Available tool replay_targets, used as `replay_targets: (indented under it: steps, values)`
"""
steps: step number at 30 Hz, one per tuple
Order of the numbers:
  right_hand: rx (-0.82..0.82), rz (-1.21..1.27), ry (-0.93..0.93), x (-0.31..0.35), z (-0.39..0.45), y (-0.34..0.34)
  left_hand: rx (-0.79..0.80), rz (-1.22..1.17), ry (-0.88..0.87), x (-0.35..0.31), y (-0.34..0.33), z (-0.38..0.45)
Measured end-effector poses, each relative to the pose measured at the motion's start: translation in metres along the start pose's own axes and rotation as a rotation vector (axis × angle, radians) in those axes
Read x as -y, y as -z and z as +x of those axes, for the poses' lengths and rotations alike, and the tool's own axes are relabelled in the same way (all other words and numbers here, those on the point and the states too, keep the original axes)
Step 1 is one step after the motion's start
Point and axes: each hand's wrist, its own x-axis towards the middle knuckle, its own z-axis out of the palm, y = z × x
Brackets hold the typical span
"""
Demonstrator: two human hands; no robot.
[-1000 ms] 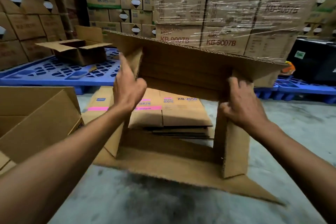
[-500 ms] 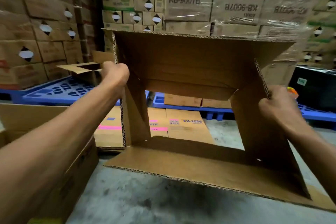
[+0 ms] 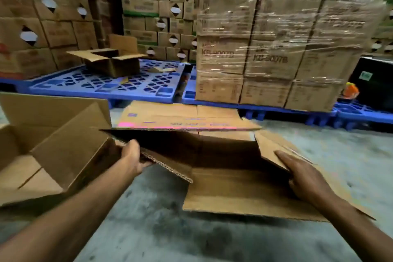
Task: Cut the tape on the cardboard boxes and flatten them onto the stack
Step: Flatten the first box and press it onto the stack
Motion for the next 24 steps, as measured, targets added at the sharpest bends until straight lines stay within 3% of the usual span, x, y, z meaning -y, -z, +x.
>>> replay_targets:
  steps: [4, 11, 15, 20, 24]
  values:
    - [0.363, -0.024, 0.058, -0.003, -0.033, -0.079, -0.016, 0.022, 0.084, 0.051, 0.041, 0.016]
    - [0.350, -0.215, 0.176, 0.042, -0.057, -0.161, 0.017, 0.224, 0.171, 0.102, 0.086, 0.006]
    - [0.434, -0.235, 0.141, 0.040, -0.074, -0.179, 0.013, 0.487, 0.357, 0.133, 0.144, 0.016]
    - [0.480, -0.263, 0.123, 0.036, -0.089, -0.193, 0.242, 1.049, 0.641, 0.134, 0.190, 0.001]
    - [0.464, -0.269, 0.140, 0.040, -0.092, -0.198, 0.455, 1.598, 0.666, 0.118, 0.173, 0.000]
